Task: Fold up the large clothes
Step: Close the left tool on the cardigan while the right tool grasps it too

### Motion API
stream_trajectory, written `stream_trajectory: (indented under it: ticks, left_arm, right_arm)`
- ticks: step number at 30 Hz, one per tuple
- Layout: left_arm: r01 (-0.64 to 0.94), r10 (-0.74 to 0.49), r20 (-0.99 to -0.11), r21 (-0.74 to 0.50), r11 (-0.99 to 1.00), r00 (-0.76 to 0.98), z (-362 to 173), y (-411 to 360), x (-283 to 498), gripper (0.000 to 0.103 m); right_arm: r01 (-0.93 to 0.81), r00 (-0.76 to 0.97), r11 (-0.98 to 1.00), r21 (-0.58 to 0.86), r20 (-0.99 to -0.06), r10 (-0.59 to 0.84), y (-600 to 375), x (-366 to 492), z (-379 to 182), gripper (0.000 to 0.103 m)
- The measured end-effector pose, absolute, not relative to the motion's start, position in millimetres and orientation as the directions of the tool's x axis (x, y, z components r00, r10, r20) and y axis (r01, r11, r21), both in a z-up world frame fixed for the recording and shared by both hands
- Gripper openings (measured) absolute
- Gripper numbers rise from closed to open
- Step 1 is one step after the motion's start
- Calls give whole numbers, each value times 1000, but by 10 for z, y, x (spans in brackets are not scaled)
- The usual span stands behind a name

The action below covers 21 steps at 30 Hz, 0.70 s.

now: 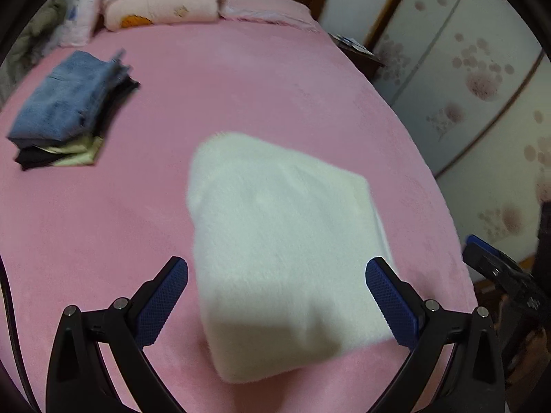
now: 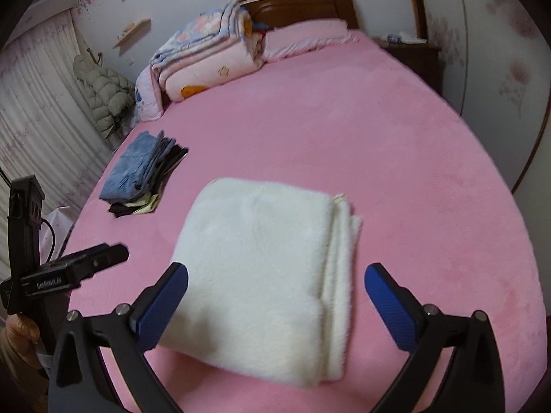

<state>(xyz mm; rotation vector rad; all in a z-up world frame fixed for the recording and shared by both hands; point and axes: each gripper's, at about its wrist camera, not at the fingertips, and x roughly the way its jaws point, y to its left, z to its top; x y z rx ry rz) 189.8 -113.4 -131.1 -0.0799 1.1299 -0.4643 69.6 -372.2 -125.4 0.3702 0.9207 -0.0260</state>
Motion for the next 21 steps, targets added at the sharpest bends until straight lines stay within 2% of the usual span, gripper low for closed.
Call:
stream_trajectory:
  ticks: [7,13,21]
  left_arm:
    - [208,-419,-874,-374,904,248,-1886,-951,1988,102]
    - [117,-484,-857,-470,875,178,-2354,-797,2261,99]
    - [127,-547,-835,-537,834,57,-2806,-896,2487,99]
  right_arm:
    - [236,480,917,322,-859,178,-3848,765,-1824,103]
    - [208,424,901,380,-866,267,-3851,946,-2261,103]
    - [259,305,835,486,-861,407,-3964,1238,-2852,102]
